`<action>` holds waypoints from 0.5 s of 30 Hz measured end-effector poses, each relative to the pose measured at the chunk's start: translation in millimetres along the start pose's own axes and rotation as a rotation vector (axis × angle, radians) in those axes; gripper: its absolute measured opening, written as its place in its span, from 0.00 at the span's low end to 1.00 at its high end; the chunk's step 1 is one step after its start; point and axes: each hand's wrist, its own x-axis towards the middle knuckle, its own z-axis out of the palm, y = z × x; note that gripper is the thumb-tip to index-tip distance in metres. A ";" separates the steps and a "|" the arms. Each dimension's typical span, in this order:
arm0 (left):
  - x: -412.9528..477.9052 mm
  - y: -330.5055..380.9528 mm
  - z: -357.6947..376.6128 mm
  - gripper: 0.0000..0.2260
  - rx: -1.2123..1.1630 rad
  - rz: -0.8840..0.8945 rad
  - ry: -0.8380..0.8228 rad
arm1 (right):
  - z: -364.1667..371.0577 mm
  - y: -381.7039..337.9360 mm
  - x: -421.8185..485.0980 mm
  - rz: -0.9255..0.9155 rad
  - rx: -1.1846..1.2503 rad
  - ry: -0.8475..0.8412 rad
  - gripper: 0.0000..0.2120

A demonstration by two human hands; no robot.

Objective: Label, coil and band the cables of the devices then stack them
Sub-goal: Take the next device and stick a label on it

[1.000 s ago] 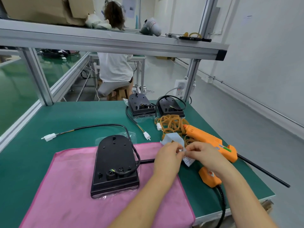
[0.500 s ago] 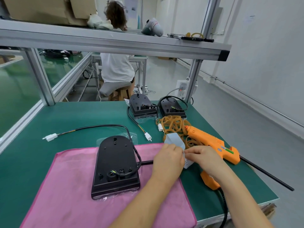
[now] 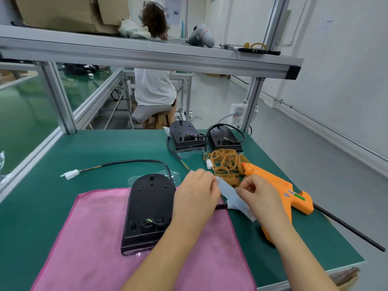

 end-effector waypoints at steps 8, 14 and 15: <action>-16.9 -32.9 -33.5 0.11 0.264 0.376 0.109 | 25.7 -55.1 -21.9 0.234 0.756 -0.373 0.12; -15.8 -61.0 -60.1 0.09 0.052 0.185 -0.027 | 36.2 -69.2 -18.7 0.083 0.627 -0.457 0.12; -11.5 -65.1 -68.7 0.09 -0.053 -0.029 -0.112 | 35.8 -73.0 -16.9 0.021 0.561 -0.497 0.11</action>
